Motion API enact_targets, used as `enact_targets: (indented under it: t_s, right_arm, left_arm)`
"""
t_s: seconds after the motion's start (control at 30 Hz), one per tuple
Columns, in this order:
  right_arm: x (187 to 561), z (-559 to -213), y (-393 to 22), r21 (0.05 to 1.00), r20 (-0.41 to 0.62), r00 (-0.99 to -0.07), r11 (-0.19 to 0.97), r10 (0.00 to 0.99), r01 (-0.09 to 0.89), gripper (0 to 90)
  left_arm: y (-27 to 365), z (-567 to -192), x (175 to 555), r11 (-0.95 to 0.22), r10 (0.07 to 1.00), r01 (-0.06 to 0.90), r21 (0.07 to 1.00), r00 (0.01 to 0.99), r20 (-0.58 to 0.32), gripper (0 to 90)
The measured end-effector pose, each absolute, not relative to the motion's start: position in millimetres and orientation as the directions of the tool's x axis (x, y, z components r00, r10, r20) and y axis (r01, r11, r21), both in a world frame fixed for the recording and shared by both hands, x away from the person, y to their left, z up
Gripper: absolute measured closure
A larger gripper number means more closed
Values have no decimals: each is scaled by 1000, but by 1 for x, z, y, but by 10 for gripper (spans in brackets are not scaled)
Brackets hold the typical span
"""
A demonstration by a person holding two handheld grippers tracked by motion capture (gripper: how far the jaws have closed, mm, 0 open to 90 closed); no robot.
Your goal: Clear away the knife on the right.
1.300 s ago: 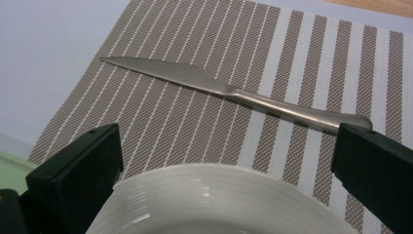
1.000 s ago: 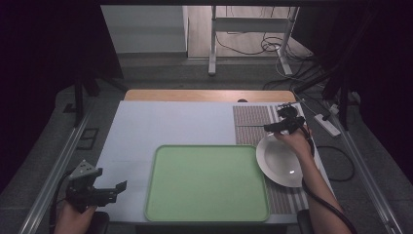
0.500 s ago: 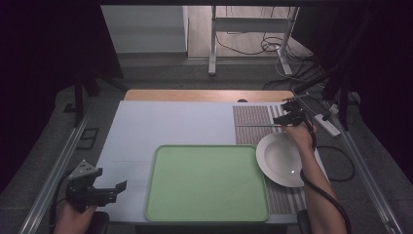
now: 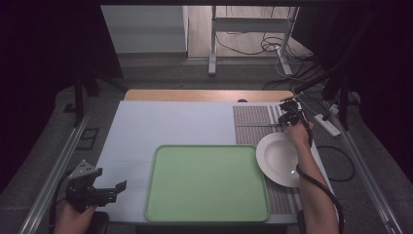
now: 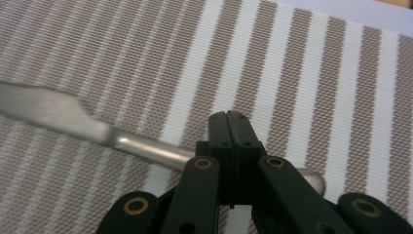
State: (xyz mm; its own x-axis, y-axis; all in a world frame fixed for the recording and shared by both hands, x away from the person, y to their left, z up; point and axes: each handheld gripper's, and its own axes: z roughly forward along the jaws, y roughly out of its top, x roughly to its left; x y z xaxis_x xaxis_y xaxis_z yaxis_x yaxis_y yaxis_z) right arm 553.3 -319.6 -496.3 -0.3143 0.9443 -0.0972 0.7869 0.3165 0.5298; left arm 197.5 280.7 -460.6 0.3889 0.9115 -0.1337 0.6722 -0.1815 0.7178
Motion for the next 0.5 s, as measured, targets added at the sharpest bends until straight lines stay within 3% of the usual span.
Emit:
enact_targets:
  t_s: [0.17, 0.5]
  right_arm:
    - [551, -495, -324, 487, -105, -316, 326, 943, 810, 900]
    - [534, -488, -330, 341, -29, -415, 399, 909, 851, 900]
  left_arm:
    - [282, -461, 197, -172, 912, 672, 720, 385, -141, 16]
    - [281, -460, 197, -181, 912, 672, 718, 388, -133, 16]
